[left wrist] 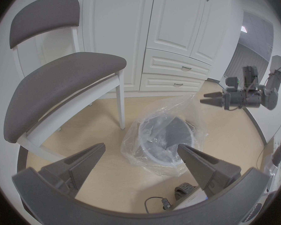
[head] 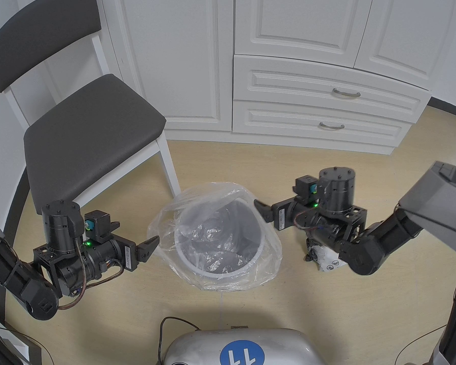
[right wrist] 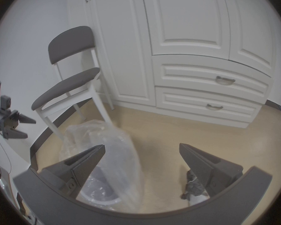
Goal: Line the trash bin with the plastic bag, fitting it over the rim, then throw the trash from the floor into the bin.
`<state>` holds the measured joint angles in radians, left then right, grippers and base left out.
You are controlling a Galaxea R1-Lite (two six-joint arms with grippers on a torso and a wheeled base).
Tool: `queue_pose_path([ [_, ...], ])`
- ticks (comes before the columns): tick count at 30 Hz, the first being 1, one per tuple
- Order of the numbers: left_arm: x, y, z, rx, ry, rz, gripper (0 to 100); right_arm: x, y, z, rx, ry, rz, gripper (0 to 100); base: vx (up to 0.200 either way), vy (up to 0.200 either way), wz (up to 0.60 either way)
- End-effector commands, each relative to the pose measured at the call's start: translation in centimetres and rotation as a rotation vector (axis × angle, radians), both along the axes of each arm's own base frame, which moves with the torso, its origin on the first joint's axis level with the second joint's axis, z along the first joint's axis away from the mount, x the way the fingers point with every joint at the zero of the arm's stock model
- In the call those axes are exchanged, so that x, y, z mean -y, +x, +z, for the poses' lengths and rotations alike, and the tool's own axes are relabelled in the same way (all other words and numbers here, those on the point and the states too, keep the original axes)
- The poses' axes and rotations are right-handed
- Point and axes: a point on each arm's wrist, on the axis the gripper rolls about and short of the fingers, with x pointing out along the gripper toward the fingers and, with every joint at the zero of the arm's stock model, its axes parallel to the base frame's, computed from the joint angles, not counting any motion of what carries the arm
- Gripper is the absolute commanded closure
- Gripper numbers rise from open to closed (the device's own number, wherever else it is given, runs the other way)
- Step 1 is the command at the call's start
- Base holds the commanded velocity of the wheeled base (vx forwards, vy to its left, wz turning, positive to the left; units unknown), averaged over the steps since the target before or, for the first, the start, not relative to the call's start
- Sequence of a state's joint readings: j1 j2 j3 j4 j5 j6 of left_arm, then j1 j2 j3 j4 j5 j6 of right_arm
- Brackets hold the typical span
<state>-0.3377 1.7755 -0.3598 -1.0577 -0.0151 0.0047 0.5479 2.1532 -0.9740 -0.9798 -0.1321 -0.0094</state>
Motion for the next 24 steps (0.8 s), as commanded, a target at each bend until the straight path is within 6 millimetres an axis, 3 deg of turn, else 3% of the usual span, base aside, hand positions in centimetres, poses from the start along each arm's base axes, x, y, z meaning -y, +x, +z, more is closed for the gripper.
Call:
queue_pose_path([
  [1,-0.1,0.0,0.1,0.008,0.007,0.019,0,-1.8,-0.2,-3.0,-0.053,-0.031,0.036,0,0.0,0.0,0.0],
  [7,-0.1,0.1,-0.1,0.003,0.013,0.028,0,-2.7,0.8,-4.8,-0.035,-0.021,0.035,0,0.0,0.0,0.0],
  [8,-0.1,0.1,-0.1,0.002,0.013,0.028,0,-3.1,1.6,-5.8,-0.013,-0.007,0.032,0,0.0,0.0,0.0],
  [16,-0.1,0.2,-0.2,0.001,0.014,0.031,0,-4.7,4.1,-8.1,0.028,0.059,0.018,0,0.0,0.0,0.0],
  [17,-0.1,0.2,-0.1,0.002,0.014,0.031,0,-4.8,4.3,-8.4,0.037,0.074,0.016,100,0.0,0.0,0.0],
  [24,-0.1,0.3,-0.1,0.002,0.014,0.031,0,-6.3,3.4,-8.6,0.023,0.105,0.042,100,0.0,0.0,0.0],
])
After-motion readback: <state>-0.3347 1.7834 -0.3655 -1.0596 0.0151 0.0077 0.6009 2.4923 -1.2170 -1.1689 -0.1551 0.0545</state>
